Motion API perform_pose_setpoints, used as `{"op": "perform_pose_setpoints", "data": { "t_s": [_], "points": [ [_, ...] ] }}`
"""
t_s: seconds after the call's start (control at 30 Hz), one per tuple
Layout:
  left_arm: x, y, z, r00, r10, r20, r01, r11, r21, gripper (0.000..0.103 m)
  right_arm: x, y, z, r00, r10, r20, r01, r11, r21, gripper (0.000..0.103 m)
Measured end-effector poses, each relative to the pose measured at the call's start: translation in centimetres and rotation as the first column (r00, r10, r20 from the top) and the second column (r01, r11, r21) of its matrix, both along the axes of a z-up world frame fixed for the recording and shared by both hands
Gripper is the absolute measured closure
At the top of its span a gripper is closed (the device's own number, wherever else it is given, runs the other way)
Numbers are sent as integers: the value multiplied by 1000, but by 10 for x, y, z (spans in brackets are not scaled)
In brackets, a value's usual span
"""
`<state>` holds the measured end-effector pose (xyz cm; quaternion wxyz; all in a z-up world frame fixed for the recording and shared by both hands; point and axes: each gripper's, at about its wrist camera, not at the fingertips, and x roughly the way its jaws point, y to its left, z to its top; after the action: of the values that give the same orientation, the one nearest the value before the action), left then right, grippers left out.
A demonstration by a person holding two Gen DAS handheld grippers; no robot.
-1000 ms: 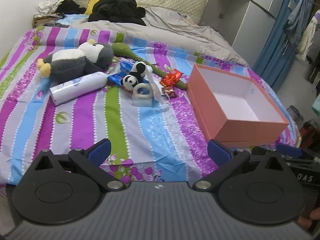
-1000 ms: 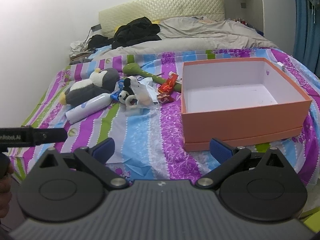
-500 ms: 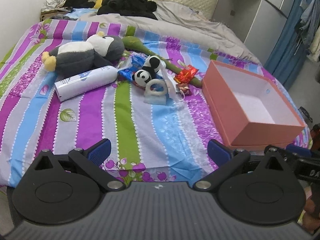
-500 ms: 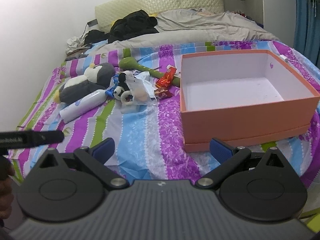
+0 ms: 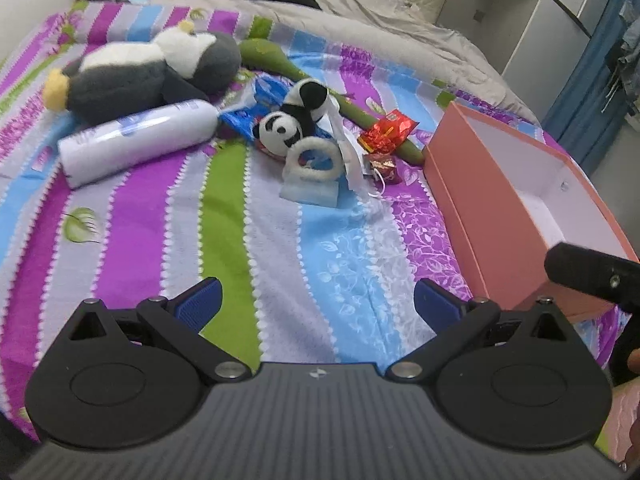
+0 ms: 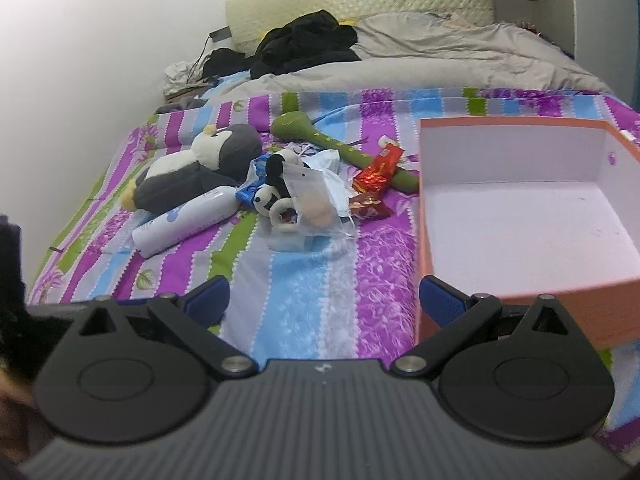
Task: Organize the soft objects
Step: 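Reach the right tool to the clear bag with beige sponge and close on it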
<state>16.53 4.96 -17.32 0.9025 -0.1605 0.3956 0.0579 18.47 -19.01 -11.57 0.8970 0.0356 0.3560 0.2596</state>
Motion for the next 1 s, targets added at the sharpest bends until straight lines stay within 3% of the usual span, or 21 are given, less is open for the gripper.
{"op": "perform_pose_setpoints", "data": {
  "t_s": [0.27,0.63,1.0],
  "points": [
    [45,20,-28,999,32,0,-32,999,-31,4,51,36,-14,996,75,-45,-75,997,-3,27],
    [107,42,-65,1000,3,28,-2,999,-42,8,114,95,-53,987,146,-68,-150,987,-56,29],
    [150,48,-88,993,-99,71,100,995,-16,8,170,132,-91,988,102,-113,-113,989,-95,30]
  ]
}}
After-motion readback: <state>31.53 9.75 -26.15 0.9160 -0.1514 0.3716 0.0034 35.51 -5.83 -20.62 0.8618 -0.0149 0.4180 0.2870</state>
